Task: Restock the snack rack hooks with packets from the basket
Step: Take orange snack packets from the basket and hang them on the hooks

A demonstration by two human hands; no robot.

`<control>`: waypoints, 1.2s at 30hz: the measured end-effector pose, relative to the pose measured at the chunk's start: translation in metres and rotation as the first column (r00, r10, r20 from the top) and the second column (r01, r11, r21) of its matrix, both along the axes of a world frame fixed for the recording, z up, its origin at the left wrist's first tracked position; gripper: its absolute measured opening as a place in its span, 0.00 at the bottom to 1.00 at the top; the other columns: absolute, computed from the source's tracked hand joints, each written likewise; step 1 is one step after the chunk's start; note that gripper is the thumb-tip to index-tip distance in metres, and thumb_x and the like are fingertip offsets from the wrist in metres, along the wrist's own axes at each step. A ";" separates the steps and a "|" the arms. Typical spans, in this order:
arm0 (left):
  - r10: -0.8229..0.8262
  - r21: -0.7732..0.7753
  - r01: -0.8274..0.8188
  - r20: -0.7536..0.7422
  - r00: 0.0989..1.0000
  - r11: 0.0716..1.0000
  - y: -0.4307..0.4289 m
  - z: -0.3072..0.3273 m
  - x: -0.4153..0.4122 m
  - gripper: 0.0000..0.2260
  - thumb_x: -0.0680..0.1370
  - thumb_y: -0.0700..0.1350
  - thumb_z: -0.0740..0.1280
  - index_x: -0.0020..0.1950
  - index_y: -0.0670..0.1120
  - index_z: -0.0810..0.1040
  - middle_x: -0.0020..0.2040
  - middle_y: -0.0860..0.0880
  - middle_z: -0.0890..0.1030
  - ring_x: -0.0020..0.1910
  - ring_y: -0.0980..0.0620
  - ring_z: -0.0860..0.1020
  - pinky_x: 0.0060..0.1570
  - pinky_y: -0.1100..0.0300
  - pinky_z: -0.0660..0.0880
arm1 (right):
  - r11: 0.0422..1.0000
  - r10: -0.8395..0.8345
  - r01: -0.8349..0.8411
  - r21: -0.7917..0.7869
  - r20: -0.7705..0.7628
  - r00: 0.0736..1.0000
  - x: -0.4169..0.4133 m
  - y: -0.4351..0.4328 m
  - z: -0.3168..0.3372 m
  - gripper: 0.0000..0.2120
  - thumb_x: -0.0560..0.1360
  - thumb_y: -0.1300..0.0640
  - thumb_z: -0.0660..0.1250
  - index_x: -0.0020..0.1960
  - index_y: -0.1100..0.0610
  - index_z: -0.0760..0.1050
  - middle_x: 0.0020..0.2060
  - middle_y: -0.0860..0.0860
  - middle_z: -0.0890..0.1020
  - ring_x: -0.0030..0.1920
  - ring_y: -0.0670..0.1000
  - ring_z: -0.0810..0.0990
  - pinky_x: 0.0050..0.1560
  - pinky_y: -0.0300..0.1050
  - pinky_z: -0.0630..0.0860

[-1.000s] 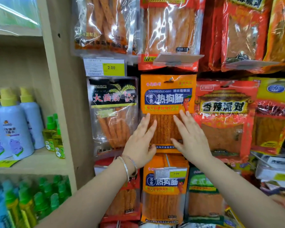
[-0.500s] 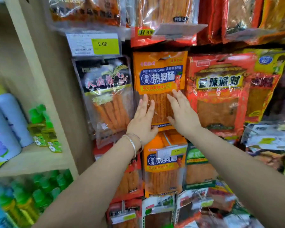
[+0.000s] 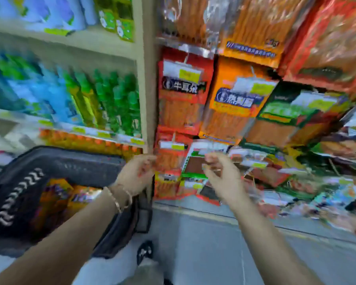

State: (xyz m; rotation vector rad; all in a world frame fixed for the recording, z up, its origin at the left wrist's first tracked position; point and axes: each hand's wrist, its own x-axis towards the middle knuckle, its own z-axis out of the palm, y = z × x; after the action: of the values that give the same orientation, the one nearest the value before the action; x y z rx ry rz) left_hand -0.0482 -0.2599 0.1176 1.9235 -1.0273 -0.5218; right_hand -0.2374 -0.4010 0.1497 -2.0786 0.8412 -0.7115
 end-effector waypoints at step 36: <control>0.453 0.769 -0.104 -0.256 0.854 0.631 0.301 -0.322 0.341 0.14 0.77 0.36 0.59 0.60 0.39 0.78 0.59 0.41 0.79 0.60 0.44 0.76 0.58 0.63 0.68 | 0.643 0.464 0.155 0.750 -0.542 0.701 0.450 0.306 -0.429 0.12 0.75 0.44 0.66 0.42 0.52 0.71 0.39 0.54 0.78 0.45 0.57 0.79 0.46 0.48 0.72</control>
State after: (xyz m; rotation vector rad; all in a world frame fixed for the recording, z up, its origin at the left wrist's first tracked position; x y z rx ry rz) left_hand 0.2924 0.0407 -0.2047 2.4381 -0.1685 -1.2551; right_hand 0.2125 -0.0948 -0.2791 -1.5357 1.0753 0.5854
